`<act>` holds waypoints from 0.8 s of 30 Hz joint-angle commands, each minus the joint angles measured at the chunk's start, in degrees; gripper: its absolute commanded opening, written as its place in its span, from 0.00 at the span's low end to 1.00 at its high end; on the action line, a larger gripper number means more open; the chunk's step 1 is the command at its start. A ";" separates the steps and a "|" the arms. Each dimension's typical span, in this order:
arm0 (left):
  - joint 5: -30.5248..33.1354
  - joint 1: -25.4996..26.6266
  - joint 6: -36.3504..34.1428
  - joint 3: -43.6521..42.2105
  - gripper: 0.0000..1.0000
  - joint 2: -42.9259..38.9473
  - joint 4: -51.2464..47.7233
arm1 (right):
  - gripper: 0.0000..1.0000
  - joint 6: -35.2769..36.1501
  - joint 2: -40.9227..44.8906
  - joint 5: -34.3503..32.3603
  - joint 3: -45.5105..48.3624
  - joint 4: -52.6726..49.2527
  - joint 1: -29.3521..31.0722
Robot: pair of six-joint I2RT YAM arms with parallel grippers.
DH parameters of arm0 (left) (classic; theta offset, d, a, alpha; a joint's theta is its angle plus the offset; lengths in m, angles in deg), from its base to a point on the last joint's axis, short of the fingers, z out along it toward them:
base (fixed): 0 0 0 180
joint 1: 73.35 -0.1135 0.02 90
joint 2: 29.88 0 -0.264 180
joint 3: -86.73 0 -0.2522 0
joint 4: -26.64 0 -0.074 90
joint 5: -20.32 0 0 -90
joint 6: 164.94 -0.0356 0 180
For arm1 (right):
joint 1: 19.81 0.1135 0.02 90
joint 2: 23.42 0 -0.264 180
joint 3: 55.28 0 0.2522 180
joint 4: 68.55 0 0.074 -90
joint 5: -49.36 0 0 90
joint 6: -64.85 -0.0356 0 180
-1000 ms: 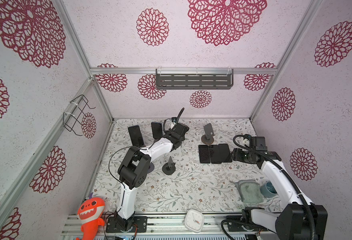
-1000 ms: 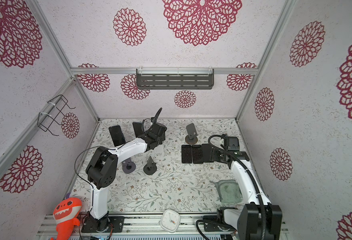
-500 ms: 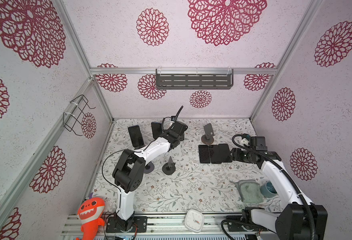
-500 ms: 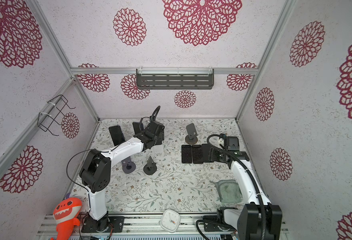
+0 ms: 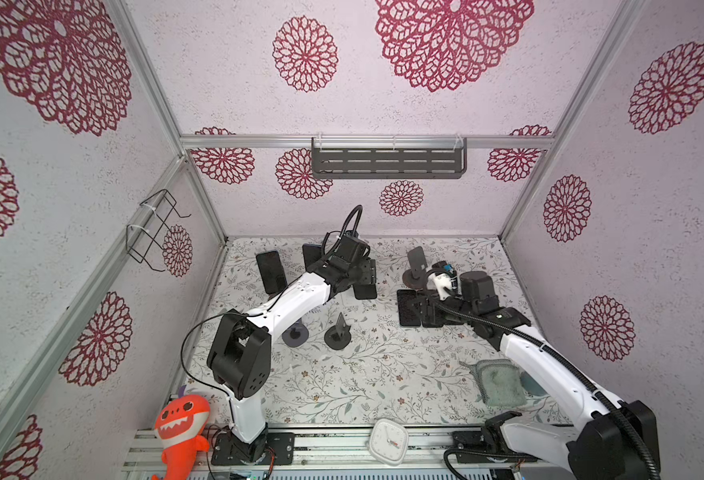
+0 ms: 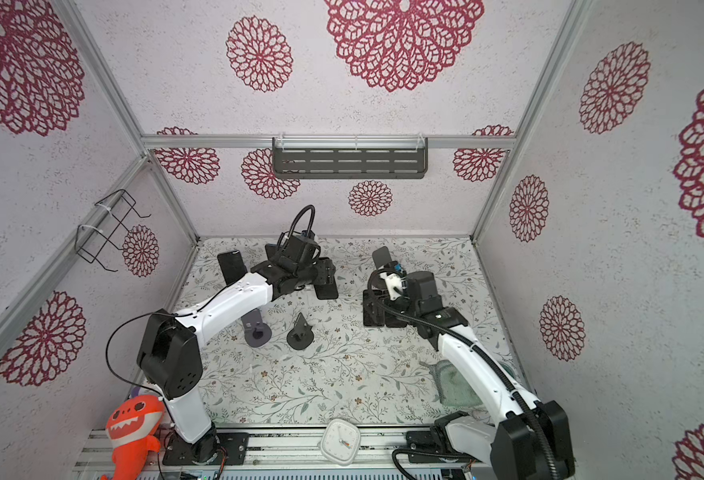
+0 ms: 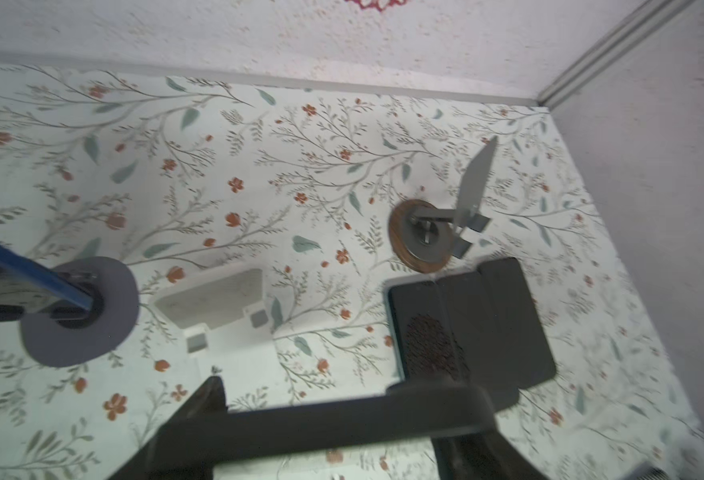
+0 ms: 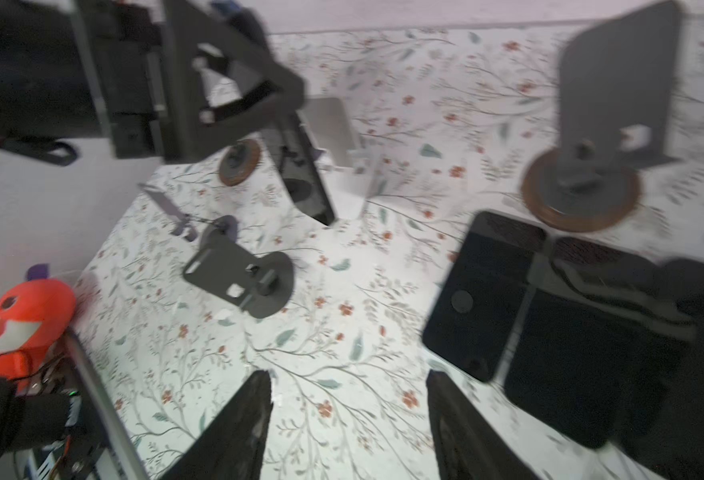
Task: Remove the phone from the phone stand
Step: 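Lift the black phone off its stand with the left gripper while the right gripper approaches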
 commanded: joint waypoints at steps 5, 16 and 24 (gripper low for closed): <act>-16.99 -2.14 3.20 -3.53 0.64 -5.01 2.23 | 0.62 -2.97 -4.80 -5.02 -1.24 10.95 5.44; -22.74 -2.29 6.21 -8.25 0.64 -6.30 9.65 | 0.58 -8.22 -12.12 -0.78 -2.03 19.03 5.91; -23.02 -2.36 5.92 -11.56 0.64 -9.03 11.49 | 0.48 -12.12 -13.57 2.76 -0.02 24.23 5.91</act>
